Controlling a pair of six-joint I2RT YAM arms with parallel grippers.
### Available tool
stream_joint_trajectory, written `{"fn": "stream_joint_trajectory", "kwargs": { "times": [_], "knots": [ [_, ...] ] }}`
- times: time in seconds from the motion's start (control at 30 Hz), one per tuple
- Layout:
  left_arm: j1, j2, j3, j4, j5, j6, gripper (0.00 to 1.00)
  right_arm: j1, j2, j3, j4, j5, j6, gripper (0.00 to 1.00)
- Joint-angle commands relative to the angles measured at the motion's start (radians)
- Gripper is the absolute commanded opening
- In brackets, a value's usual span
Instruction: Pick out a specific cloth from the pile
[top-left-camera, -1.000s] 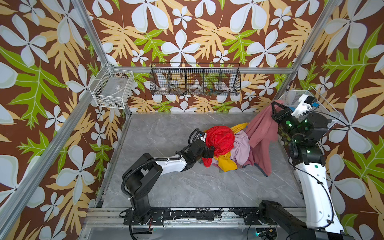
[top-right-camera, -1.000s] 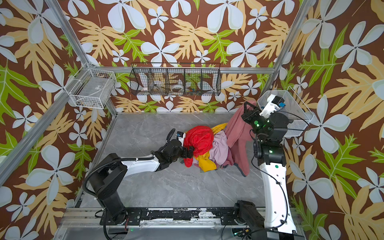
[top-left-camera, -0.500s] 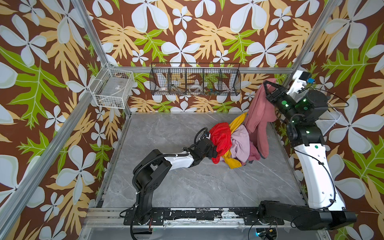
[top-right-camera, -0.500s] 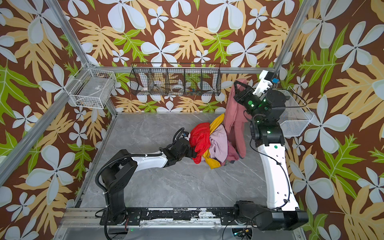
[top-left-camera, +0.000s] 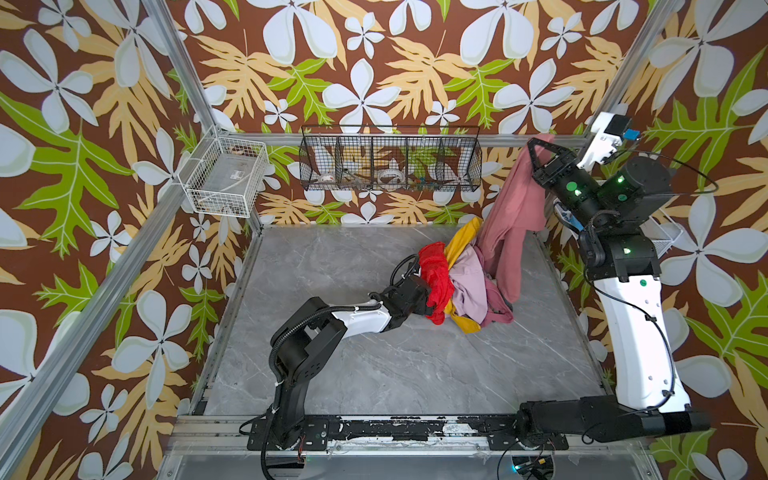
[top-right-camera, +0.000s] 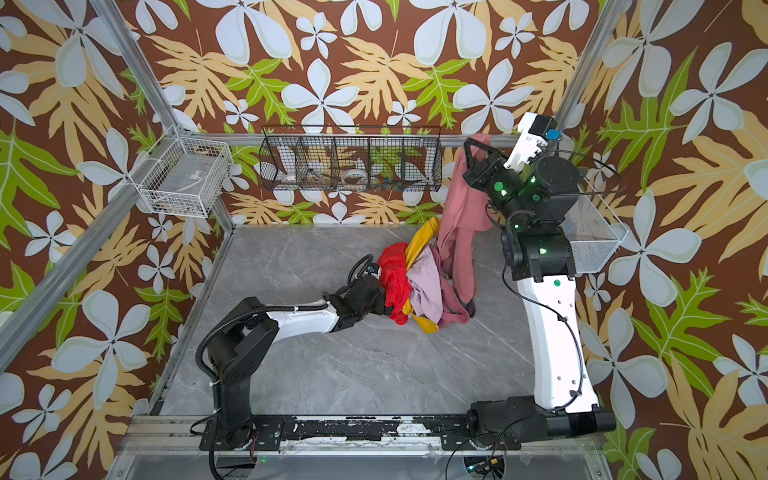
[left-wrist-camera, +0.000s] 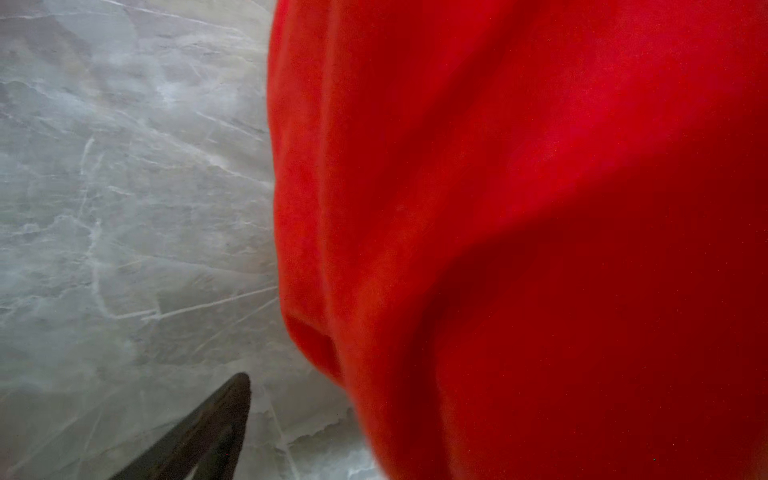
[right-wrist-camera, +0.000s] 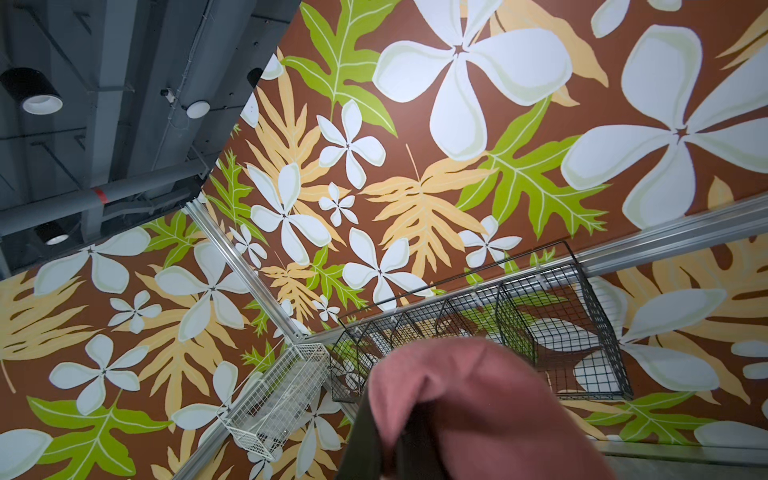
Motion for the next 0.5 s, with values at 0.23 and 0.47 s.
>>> {"fn": "stream_joint_trajectory", "kwargs": {
  "times": [0.23, 0.47],
  "knots": [
    [-0.001, 0.028, 0.043, -0.039, -0.019, 0.018, 1.00, 0.034, 0.059, 0.161, 0.037, -0.027, -0.008, 0.00],
    [0.000, 0.042, 0.054, -0.056, -0.016, 0.018, 1.00, 0.034, 0.075, 0.230, 0.029, -0.021, -0.004, 0.00]
  ]
}}
